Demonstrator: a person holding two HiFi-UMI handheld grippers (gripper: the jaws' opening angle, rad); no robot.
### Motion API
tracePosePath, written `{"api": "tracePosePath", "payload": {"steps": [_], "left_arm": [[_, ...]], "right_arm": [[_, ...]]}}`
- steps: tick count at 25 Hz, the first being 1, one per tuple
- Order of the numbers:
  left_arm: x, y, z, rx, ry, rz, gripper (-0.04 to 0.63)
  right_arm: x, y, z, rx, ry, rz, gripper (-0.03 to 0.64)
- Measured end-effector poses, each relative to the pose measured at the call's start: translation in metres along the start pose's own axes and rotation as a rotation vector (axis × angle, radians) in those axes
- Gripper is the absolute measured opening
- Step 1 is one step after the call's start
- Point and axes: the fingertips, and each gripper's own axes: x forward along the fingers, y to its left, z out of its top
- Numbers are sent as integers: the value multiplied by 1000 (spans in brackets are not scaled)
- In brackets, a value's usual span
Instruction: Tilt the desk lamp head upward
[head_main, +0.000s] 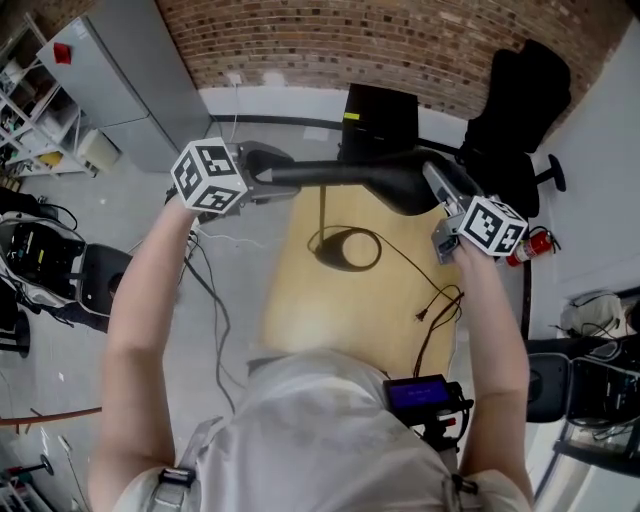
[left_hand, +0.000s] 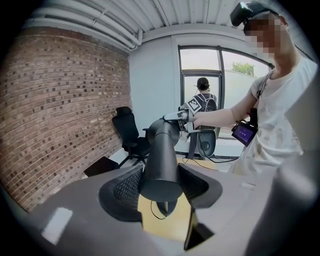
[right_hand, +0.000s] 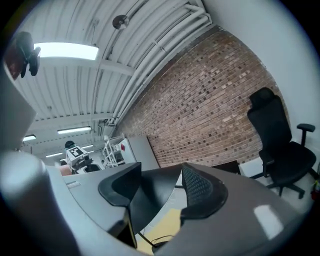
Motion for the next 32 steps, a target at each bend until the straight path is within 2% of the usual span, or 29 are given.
{"api": "tracePosePath", "payload": {"steps": [9, 15, 21, 29, 32], "left_arm": [[9, -3, -7, 16, 58, 21, 225], [5, -6, -8, 74, 118, 34, 224], [8, -7, -7, 127, 159, 53, 224], [6, -6, -4, 182, 165, 86, 225], [2, -7, -4, 172, 144, 86, 225]], "right_arm": [[-2, 5, 16, -45, -22, -16, 264], [-3, 12, 20, 21, -52, 5, 259], [-5, 14, 26, 34, -74, 22, 255], [-2, 16, 29, 63, -89, 47, 250], [0, 19, 30, 80, -96, 62, 241]]}}
